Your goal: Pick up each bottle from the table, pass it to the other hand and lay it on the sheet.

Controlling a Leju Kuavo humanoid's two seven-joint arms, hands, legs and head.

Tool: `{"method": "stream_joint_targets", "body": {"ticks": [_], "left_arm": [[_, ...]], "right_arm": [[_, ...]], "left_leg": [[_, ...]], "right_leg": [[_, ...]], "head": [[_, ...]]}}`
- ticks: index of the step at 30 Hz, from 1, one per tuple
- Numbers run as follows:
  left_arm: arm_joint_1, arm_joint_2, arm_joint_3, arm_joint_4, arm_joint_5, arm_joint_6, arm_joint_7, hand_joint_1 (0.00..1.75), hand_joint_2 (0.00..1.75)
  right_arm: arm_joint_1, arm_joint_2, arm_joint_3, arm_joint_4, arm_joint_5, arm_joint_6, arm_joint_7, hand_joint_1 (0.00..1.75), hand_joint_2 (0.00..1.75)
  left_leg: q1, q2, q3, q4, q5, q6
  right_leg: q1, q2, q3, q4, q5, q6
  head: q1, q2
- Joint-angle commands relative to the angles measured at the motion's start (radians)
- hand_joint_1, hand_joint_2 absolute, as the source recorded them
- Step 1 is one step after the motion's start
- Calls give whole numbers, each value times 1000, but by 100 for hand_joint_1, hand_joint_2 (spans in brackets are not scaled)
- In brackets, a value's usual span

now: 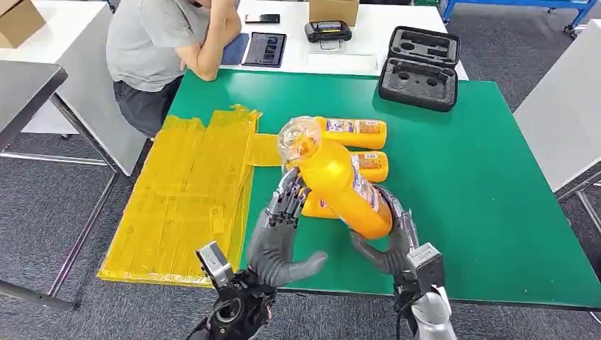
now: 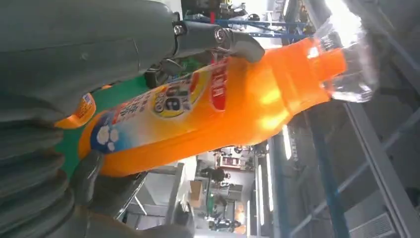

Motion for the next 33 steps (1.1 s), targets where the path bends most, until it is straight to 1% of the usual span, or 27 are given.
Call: {"method": "stream_joint_targets", "body": {"ticks": [1, 3, 7, 8, 9, 13, 15, 16, 17, 18, 22, 23, 24, 25, 27, 28, 29, 31, 32, 33], "left_arm": [[-45, -5, -33, 97, 1, 22, 3, 0, 175], [-50, -8, -25, 104, 3, 34, 3, 0, 175], [-49, -22, 40, 98, 12, 77, 3, 0, 175], [-47, -24, 52, 93, 14, 82, 3, 0, 175], [-40, -30, 80, 79, 24, 79, 3, 0, 175], [-20, -53, 152, 58, 33, 69, 3, 0, 175], [-18, -55, 158, 55, 33, 70, 3, 0, 175], [-18, -55, 158, 55, 33, 70, 3, 0, 175], [-18, -55, 158, 55, 33, 70, 3, 0, 175], [-18, -55, 158, 55, 33, 70, 3, 0, 175], [-18, -55, 158, 55, 33, 70, 3, 0, 175], [-18, -55, 158, 55, 33, 70, 3, 0, 175], [-18, -55, 158, 55, 33, 70, 3, 0, 175], [-18, -55, 158, 55, 33, 70, 3, 0, 175], [-18, -61, 169, 58, 36, 74, 3, 0, 175], [-18, -65, 183, 59, 36, 73, 3, 0, 175], [-19, -64, 185, 55, 31, 76, 3, 0, 175], [-21, -63, 186, 56, 30, 78, 3, 0, 175], [-21, -63, 186, 56, 30, 78, 3, 0, 175], [-19, -61, 182, 54, 26, 80, 3, 0, 175]], "right_arm": [[6, 2, 45, -49, 41, -12, 4, 175, 175], [15, 6, 63, -70, 60, -19, 3, 175, 175], [9, 2, 100, -68, 69, -27, 4, 175, 175], [7, 2, 100, -65, 70, -32, 2, 175, 175], [6, 3, 100, -60, 69, -34, 1, 175, 175], [-12, 11, 101, -34, 70, -35, -11, 175, 175], [-13, 12, 101, -33, 70, -35, -11, 175, 175], [-13, 12, 101, -33, 70, -35, -11, 175, 175], [-13, 12, 101, -33, 70, -35, -11, 175, 175], [-13, 12, 101, -33, 70, -35, -11, 175, 175], [-13, 12, 101, -33, 70, -35, -11, 175, 175], [-13, 12, 101, -33, 70, -35, -11, 175, 175], [-13, 12, 101, -33, 70, -35, -11, 175, 175], [-13, 12, 101, -33, 70, -35, -11, 175, 175], [-12, 12, 104, -36, 70, -34, -13, 175, 175], [-13, 13, 110, -37, 73, -33, -16, 175, 175], [-14, 13, 113, -37, 74, -33, -17, 175, 175], [-15, 12, 116, -37, 74, -33, -17, 175, 175], [-15, 12, 116, -37, 74, -33, -17, 175, 175], [-24, 12, 116, -25, 74, -36, -22, 175, 175]], "left_leg": [[0, 0, 2, -1, -1, -1], [0, 0, 7, -1, -3, -2], [0, 1, 2, -1, -1, -1], [1, 2, 6, -1, -3, -2], [0, 1, 4, 0, -2, -1], [0, 2, 6, 0, -3, -2], [0, 2, 2, 0, -1, -1], [0, 3, 8, 0, -4, -2], [0, 1, 3, 0, -1, -1], [1, 2, 6, 0, -3, -1], [0, 1, 2, 0, -1, -1], [1, 2, 8, -1, -4, -2], [0, 2, 4, -1, -2, -1], [1, 2, 7, 0, -3, -2], [0, 1, 4, 0, -2, -1], [0, 2, 10, 0, -5, -2], [0, 2, 3, 0, -2, -1], [1, 3, 8, 0, -4, -2], [0, 1, 2, 0, -1, -1], [0, 2, 5, 0, -2, -1]], "right_leg": [[0, 0, 2, 0, -1, -1], [0, 0, 7, -1, -3, -2], [0, 1, 2, 0, -1, -1], [1, 2, 5, -1, -2, -2], [0, 1, 3, 0, -1, -1], [0, 3, 5, 0, -2, -2], [0, 2, 2, 0, -1, -1], [1, 3, 7, -1, -3, -2], [0, 1, 3, -1, -1, -1], [1, 2, 6, -1, -2, -2], [0, 1, 2, -1, 0, -1], [1, 2, 8, -1, -3, -2], [0, 2, 4, -1, -2, -1], [1, 2, 7, -1, -3, -2], [0, 1, 4, 0, -1, -1], [1, 3, 9, 0, -4, -3], [0, 2, 3, 0, -1, -1], [1, 3, 7, -1, -3, -2], [0, 1, 2, 0, -1, -1], [1, 2, 4, 0, -2, -2]], "head": [[0, 0], [0, 0], [0, 0], [0, 0], [0, 0], [0, 0], [0, 0], [0, 0], [0, 0], [0, 0], [0, 0], [0, 0], [0, 0], [0, 0], [0, 0], [0, 0], [0, 0], [0, 0], [0, 0], [0, 0]]}}
